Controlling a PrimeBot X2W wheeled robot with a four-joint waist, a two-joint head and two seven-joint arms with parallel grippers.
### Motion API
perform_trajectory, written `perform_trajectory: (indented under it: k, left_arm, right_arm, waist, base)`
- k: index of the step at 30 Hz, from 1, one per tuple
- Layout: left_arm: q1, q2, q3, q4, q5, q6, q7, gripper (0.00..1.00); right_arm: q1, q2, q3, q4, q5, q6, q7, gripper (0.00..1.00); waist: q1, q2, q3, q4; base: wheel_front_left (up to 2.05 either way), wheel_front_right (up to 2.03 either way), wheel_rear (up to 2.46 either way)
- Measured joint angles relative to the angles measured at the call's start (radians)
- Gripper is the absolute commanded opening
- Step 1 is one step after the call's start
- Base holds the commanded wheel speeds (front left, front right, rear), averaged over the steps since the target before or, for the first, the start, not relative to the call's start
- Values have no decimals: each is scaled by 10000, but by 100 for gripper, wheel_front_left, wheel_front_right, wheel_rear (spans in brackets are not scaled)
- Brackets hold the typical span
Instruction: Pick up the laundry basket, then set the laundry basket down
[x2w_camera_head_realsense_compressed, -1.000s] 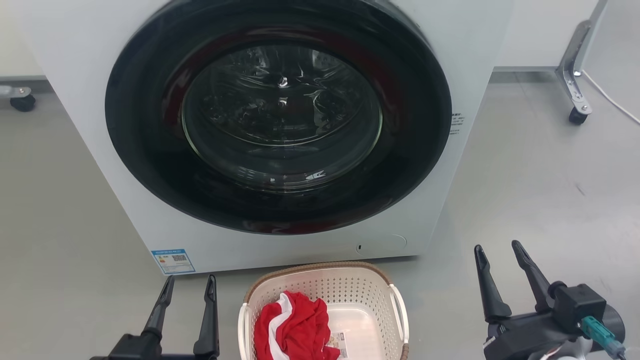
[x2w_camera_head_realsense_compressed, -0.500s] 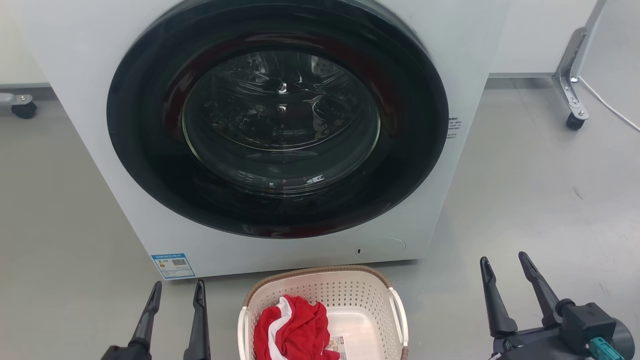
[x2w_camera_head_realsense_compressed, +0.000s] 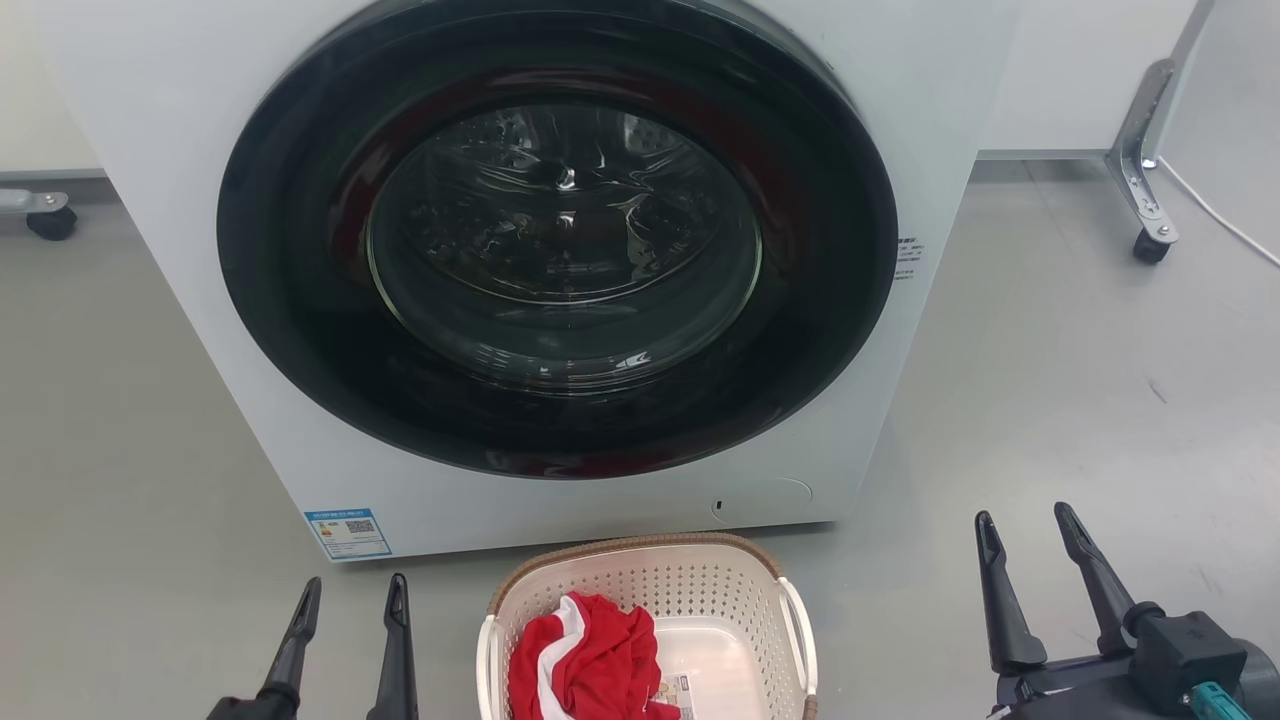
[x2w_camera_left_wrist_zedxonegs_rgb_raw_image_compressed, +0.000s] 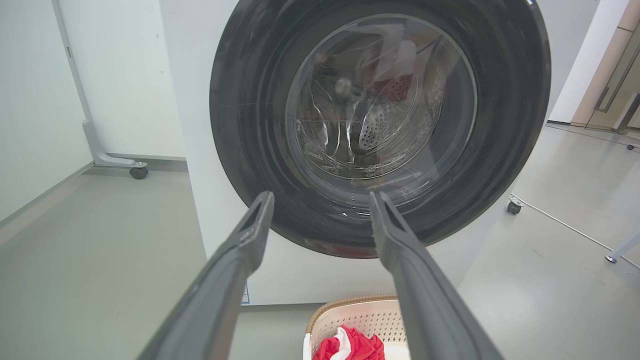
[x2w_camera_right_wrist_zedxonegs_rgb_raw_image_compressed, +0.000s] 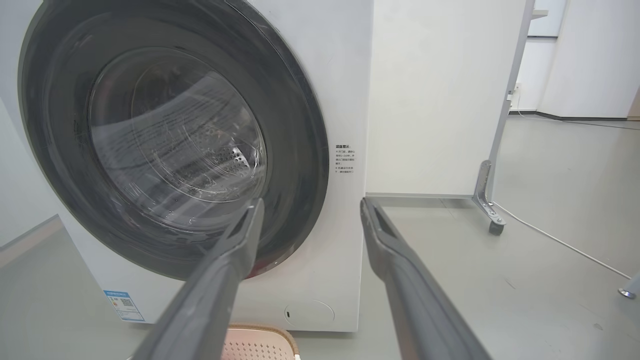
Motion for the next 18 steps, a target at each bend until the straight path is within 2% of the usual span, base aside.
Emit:
perform_trajectory:
  k: [17, 18]
  left_arm:
    - [23, -167, 94, -311, 245, 12, 376, 100]
    - [23, -167, 94, -311, 245, 12, 376, 0]
  right_arm:
    - [167, 157, -190, -245, -303, 0, 69, 100]
    - [167, 157, -190, -245, -303, 0, 69, 0]
  waist:
    - [0, 0, 3, 47]
    - [0, 0, 3, 47]
  base:
    - [0, 0, 0]
    - [0, 0, 0]
